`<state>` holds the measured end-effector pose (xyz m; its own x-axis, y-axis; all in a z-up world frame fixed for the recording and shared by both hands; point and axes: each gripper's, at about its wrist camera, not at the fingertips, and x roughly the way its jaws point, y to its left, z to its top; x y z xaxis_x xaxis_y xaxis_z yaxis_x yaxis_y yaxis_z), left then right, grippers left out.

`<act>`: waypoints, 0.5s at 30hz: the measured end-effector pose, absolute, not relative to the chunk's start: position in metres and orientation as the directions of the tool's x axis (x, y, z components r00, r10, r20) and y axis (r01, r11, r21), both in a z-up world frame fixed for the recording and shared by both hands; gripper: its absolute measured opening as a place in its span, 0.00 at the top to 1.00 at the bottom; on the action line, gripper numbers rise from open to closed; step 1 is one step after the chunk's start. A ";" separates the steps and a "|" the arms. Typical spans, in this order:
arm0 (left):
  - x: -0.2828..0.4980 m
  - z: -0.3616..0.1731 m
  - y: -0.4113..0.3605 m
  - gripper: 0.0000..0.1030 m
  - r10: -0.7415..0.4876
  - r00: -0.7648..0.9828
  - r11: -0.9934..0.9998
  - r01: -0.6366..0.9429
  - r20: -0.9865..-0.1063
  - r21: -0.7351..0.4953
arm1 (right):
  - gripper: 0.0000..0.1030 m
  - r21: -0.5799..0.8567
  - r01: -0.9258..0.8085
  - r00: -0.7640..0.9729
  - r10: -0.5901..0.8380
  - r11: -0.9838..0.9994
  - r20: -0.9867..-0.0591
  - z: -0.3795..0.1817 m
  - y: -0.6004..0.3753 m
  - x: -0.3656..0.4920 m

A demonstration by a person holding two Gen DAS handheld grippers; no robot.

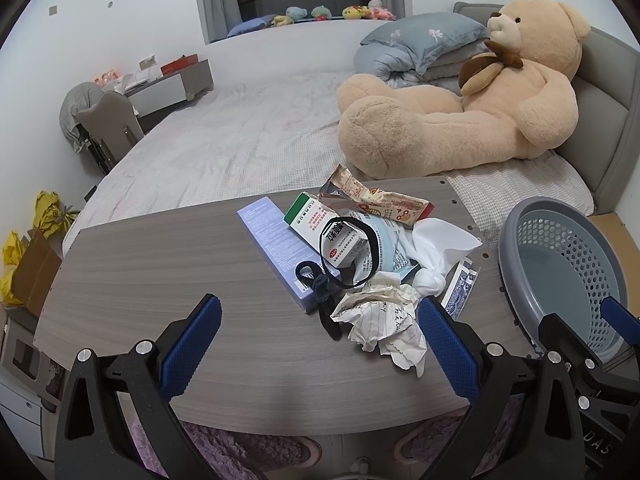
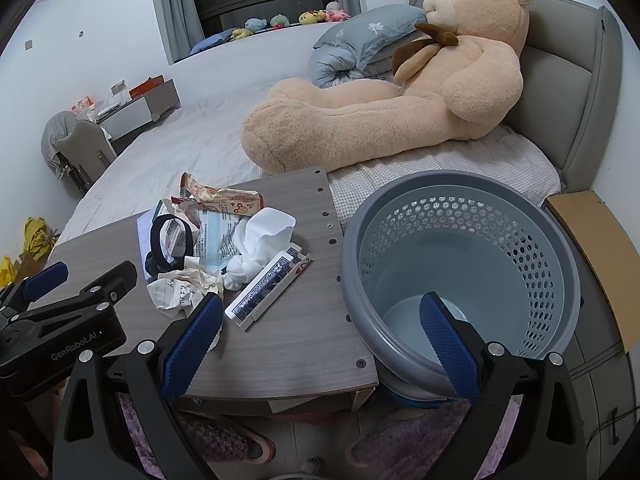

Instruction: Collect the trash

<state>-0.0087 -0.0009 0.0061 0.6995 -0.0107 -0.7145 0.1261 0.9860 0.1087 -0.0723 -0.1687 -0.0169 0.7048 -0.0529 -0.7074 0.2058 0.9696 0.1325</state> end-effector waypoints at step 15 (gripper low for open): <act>-0.005 0.003 0.001 0.06 -0.014 0.701 0.987 0.126 -0.713 0.105 | 0.09 0.130 0.202 0.705 -0.052 0.971 -0.707 -0.017 -0.167 -0.070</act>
